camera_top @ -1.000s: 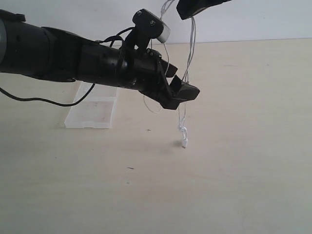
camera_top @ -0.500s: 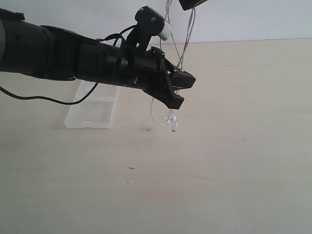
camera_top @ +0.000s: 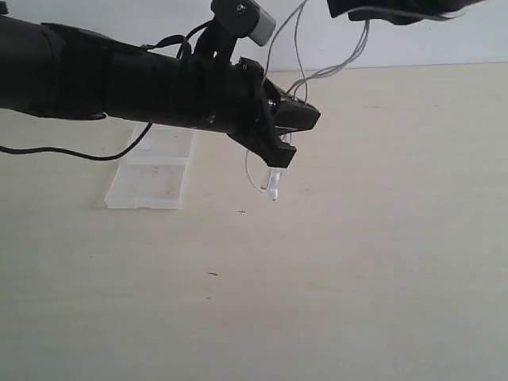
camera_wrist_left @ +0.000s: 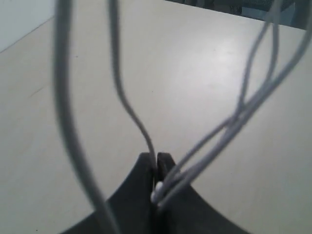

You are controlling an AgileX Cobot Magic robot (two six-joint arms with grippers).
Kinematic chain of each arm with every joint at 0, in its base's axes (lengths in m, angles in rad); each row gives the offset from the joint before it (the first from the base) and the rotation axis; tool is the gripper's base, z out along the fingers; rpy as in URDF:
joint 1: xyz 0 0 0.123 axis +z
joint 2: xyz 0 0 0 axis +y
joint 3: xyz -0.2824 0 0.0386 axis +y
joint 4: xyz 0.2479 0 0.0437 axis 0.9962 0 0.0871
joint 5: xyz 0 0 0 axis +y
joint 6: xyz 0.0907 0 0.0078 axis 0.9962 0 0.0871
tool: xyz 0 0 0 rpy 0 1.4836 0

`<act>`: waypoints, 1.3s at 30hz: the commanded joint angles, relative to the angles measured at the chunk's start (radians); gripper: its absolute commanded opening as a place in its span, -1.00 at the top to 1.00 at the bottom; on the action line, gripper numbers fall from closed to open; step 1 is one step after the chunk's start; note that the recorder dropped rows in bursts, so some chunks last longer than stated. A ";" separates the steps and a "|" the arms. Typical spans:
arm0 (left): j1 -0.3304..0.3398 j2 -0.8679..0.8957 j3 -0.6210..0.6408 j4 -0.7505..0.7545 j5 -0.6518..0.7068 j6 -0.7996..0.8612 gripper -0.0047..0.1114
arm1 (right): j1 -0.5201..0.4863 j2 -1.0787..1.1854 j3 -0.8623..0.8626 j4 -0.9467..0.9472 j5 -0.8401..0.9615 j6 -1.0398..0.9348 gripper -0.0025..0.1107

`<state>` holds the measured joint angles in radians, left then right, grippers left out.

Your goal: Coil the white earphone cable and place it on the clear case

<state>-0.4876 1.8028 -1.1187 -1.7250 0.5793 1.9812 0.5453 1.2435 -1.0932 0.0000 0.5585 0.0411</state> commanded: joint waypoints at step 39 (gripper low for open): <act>0.110 -0.248 0.151 -0.019 0.253 0.030 0.92 | -0.042 -0.045 0.554 0.000 -0.728 0.041 0.96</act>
<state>-0.3891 1.5669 -0.9707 -1.7199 0.8038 2.0065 0.5164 1.1674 -0.5632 -0.0113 -0.2059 0.0853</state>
